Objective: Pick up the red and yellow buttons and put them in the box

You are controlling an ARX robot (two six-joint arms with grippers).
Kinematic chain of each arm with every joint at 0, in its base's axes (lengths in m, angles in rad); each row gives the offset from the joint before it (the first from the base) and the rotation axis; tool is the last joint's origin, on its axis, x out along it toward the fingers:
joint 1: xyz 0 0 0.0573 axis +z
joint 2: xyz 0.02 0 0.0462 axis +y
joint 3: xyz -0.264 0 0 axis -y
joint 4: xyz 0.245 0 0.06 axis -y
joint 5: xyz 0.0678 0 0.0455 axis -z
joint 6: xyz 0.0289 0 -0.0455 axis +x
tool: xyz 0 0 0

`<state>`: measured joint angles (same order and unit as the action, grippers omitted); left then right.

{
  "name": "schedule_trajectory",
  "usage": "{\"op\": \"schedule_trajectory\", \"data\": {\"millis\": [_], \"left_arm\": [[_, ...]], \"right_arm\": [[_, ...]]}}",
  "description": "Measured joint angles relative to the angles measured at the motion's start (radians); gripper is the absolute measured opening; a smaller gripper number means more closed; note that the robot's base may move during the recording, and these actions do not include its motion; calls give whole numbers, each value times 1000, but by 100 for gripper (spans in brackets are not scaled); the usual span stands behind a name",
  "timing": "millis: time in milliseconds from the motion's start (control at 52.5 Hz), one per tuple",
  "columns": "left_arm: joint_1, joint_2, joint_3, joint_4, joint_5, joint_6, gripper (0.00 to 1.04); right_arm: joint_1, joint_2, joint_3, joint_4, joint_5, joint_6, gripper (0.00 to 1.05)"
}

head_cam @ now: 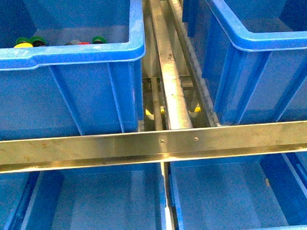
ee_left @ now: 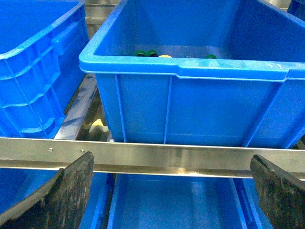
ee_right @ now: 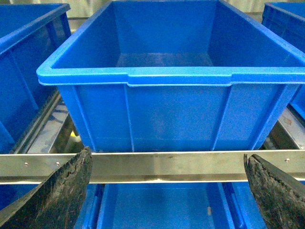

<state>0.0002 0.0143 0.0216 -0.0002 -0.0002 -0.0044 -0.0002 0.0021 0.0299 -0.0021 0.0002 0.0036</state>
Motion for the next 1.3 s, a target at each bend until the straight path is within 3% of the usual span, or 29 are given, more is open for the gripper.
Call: {"op": "schedule_trajectory", "data": {"millis": [438, 591, 686, 877, 1086, 1296], "left_arm": [[0, 0, 0, 0, 0, 0, 97], [18, 121, 96, -213, 163, -219, 97], [19, 318, 246, -108, 191, -337, 97], [-26, 731, 683, 54, 143, -322, 97], [-118, 1022, 998, 46, 34, -269, 97], [-231, 1312, 1295, -80, -90, -212, 97]], "right_arm": [[0, 0, 0, 0, 0, 0, 97], [0, 0, 0, 0, 0, 0, 97], [0, 0, 0, 0, 0, 0, 97], [0, 0, 0, 0, 0, 0, 97], [0, 0, 0, 0, 0, 0, 97], [0, 0, 0, 0, 0, 0, 97]]}}
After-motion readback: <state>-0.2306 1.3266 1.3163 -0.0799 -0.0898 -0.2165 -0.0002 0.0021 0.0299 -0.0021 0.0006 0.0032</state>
